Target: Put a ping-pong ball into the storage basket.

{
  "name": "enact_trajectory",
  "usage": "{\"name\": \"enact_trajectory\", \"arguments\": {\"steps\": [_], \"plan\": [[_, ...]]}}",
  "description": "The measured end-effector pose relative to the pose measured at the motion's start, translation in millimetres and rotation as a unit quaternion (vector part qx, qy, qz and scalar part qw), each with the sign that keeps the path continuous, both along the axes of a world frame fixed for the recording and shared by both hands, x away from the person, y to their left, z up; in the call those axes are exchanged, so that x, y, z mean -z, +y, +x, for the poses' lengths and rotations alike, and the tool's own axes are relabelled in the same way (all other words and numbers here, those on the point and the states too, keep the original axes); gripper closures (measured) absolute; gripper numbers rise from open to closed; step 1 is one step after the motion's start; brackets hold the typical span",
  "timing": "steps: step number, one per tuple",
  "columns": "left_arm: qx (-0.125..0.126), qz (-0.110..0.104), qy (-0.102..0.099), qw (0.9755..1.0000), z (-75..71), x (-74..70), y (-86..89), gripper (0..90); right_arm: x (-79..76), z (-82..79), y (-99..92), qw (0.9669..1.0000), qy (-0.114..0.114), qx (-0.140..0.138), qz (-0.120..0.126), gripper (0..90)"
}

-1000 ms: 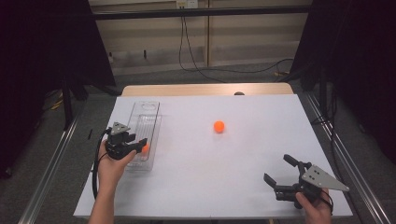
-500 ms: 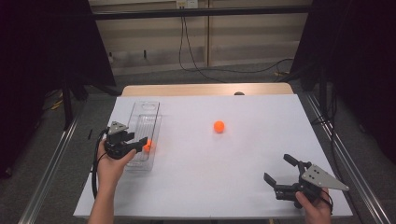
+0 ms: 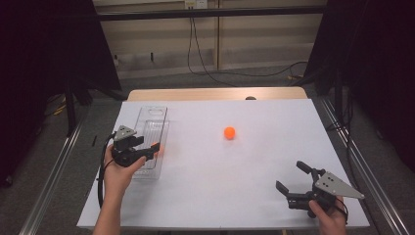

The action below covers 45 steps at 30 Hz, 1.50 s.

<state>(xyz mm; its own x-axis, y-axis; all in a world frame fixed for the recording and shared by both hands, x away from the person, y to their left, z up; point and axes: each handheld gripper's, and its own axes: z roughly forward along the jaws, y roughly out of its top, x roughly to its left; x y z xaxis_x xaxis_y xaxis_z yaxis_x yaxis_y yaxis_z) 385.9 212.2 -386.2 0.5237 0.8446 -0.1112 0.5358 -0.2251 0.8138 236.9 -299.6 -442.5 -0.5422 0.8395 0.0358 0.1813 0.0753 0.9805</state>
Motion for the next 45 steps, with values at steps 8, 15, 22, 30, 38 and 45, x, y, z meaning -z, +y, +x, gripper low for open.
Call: {"name": "enact_trajectory", "arguments": {"steps": [8,15,22,30,38,45], "plan": [[0.011,-0.004,0.000,0.9999,-3.8,-4.5,-6.1,24.5,0.1,2.2,1.5,1.0000,0.002,-0.001,0.001,2.2],[0.018,-0.006,0.000,0.9998,-6.8,-5.6,-12.2,21.0,0.3,3.5,0.9,1.0000,0.002,0.000,0.001,2.2],[0.029,-0.012,0.000,0.9995,-12.3,-8.9,-18.7,16.9,-1.2,2.4,2.9,1.0000,-0.001,-0.003,-0.001,2.2],[0.039,-0.018,0.003,0.9991,-11.9,-10.2,-27.2,14.4,-1.4,1.0,1.7,1.0000,0.000,0.000,-0.001,2.2],[0.051,-0.018,0.004,0.9985,-14.2,-11.1,-35.8,13.7,-1.0,3.0,2.7,1.0000,0.001,-0.001,0.002,2.2],[0.058,-0.022,0.003,0.9981,-14.7,-12.5,-43.3,13.3,-1.0,4.9,4.1,1.0000,-0.001,-0.004,-0.001,2.2]]}}
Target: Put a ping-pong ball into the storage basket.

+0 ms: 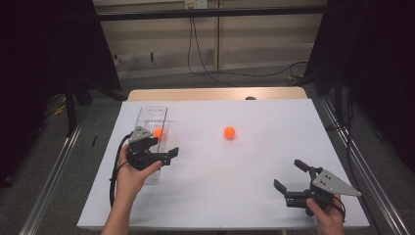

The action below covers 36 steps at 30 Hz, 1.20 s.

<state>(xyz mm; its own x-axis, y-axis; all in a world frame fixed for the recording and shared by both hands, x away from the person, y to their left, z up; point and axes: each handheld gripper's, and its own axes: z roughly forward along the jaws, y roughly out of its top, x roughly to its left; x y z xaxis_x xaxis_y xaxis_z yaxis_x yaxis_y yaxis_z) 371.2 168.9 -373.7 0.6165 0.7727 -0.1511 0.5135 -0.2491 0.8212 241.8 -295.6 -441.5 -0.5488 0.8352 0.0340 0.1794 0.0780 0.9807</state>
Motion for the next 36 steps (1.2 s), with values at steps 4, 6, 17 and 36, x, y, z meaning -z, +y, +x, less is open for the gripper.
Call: {"name": "enact_trajectory", "arguments": {"steps": [4,6,17,36], "plan": [[0.001,-0.002,0.000,1.0000,-0.2,-0.4,-1.4,12.8,-0.2,0.3,-0.1,1.0000,0.000,0.002,0.003,2.2],[-0.001,-0.006,-0.001,1.0000,0.0,-1.2,-1.8,12.7,0.0,0.5,-0.2,1.0000,0.000,0.002,0.003,2.2],[0.010,-0.007,-0.003,0.9999,-1.1,-2.6,-13.4,12.2,-0.4,0.7,-1.4,1.0000,-0.002,0.001,0.001,2.2],[0.035,-0.012,0.000,0.9993,-1.2,-4.7,-38.5,12.1,-0.4,4.3,-0.2,1.0000,-0.004,0.001,0.000,2.2]]}}
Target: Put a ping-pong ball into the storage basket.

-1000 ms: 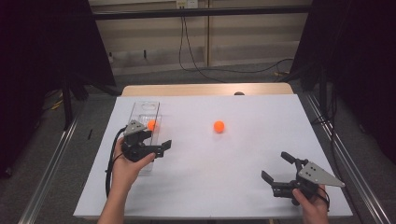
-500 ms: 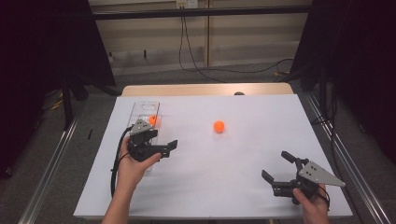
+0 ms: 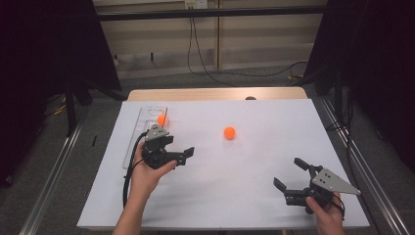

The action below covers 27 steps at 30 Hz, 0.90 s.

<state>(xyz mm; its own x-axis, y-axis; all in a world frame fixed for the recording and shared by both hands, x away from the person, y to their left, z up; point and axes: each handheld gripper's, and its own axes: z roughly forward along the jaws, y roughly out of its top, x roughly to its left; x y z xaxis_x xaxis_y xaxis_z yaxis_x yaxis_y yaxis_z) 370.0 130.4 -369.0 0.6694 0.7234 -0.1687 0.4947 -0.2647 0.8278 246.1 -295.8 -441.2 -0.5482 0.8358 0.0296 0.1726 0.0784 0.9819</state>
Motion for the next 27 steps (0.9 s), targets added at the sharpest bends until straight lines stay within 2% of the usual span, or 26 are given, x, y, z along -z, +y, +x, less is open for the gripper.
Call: {"name": "enact_trajectory", "arguments": {"steps": [14,27], "plan": [[0.007,0.001,0.001,1.0000,4.5,3.7,-14.8,12.0,-1.3,-1.0,-0.7,1.0000,-0.002,0.001,0.000,2.1],[0.016,0.013,0.004,0.9998,7.7,9.9,-29.1,11.5,-0.8,-0.7,-0.1,1.0000,0.001,-0.001,0.004,2.2]]}}
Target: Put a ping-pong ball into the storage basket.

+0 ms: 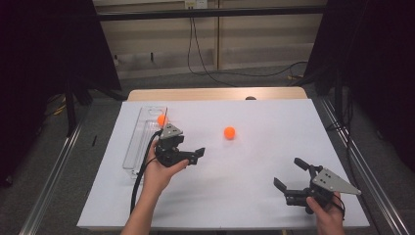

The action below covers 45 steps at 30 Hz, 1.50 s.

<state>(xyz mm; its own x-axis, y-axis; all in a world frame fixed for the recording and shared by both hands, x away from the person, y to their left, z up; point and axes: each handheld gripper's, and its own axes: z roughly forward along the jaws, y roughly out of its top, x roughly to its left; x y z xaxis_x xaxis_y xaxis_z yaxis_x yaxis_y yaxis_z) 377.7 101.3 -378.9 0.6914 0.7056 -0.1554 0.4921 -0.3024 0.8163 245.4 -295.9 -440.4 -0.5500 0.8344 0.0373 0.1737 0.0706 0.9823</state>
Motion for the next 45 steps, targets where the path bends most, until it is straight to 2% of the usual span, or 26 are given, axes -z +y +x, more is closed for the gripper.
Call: {"name": "enact_trajectory", "arguments": {"steps": [8,11,15,33,45], "plan": [[0.008,0.005,0.002,1.0000,0.4,3.4,-7.5,10.9,-0.1,-0.4,0.6,1.0000,-0.001,-0.001,-0.001,2.1],[0.005,0.000,0.003,1.0000,1.0,4.9,-9.6,10.8,0.1,-0.3,0.4,1.0000,-0.001,-0.001,-0.002,2.1],[0.005,0.008,0.003,1.0000,2.1,6.6,-11.5,10.8,-0.1,-0.6,0.5,1.0000,-0.001,-0.001,-0.002,2.1],[0.012,0.010,0.005,0.9999,5.3,17.8,-30.8,10.6,0.2,-0.4,0.5,1.0000,-0.001,-0.002,-0.003,2.1],[0.010,0.003,0.008,0.9999,9.3,21.5,-39.4,10.5,0.5,-0.3,0.8,1.0000,0.000,-0.003,-0.004,2.2]]}}
